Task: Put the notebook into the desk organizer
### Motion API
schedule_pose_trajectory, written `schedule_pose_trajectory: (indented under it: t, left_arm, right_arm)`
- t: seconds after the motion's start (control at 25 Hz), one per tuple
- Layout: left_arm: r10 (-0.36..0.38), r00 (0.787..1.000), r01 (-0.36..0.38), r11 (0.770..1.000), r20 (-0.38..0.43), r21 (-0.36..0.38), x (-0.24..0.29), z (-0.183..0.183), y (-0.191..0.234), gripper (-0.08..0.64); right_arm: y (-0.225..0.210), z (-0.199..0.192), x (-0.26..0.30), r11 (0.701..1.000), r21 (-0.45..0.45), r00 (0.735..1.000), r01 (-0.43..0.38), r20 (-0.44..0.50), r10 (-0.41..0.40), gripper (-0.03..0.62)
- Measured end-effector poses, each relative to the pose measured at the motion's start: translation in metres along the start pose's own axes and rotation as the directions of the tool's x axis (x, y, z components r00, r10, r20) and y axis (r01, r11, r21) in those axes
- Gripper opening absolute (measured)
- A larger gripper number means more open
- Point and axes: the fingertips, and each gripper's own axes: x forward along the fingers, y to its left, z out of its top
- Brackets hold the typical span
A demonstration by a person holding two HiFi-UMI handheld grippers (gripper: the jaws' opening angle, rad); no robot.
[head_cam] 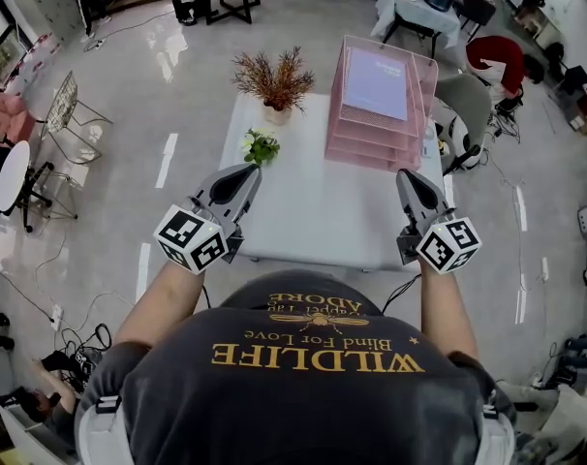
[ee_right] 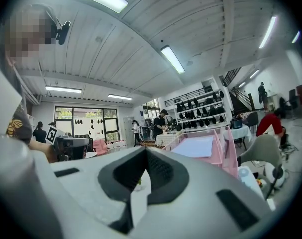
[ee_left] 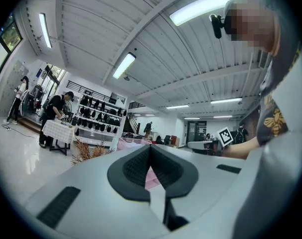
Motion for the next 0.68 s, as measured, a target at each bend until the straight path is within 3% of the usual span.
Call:
schedule_pose_trajectory:
  t: [0.68]
  left_arm:
    - [0.002,1.000,-0.002,1.000,0.007,-0.006,-0.0015,0.0008,-0.0020,0.000]
  right_arm:
    - [-0.0015,0.0022,-0.0017,1.000,-0.011,1.000,0.005,-0.005,-0.005,-0.002]
